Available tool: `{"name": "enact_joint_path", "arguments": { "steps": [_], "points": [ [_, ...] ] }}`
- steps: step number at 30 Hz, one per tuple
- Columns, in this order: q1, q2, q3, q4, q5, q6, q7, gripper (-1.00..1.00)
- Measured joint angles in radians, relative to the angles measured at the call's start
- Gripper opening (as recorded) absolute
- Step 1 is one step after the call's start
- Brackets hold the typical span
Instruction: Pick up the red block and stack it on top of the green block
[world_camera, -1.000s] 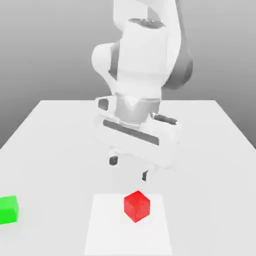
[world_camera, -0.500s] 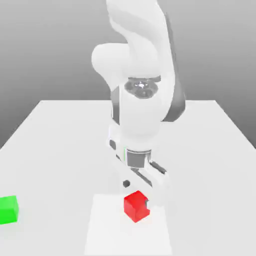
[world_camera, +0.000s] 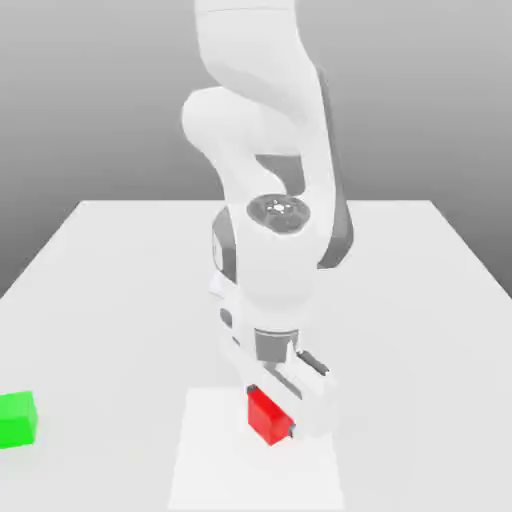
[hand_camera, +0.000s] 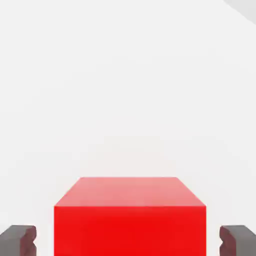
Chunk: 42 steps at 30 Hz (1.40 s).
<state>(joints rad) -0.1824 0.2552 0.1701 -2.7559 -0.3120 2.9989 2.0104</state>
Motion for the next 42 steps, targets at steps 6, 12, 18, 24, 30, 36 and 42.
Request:
{"name": "enact_joint_path", "arguments": {
  "steps": [6,12,18,24,30,36,42],
  "points": [
    [-0.004,-0.008,0.007,0.001,0.005,-0.01,-0.002,-1.0],
    [-0.04,-0.069,0.062,0.003,0.063,-0.09,-0.044,-1.0],
    [-0.062,-0.132,0.104,-0.004,0.143,-0.15,-0.102,-1.0],
    [-0.068,-0.197,0.129,-0.021,0.228,-0.188,-0.165,-1.0],
    [-0.057,-0.257,0.134,-0.036,0.317,-0.208,-0.212,-1.0],
    [-0.002,-0.24,0.014,0.029,0.343,-0.249,-0.073,-1.0],
    [-0.218,-0.19,-0.115,0.15,0.355,-0.32,0.175,-1.0]
  ]
}}
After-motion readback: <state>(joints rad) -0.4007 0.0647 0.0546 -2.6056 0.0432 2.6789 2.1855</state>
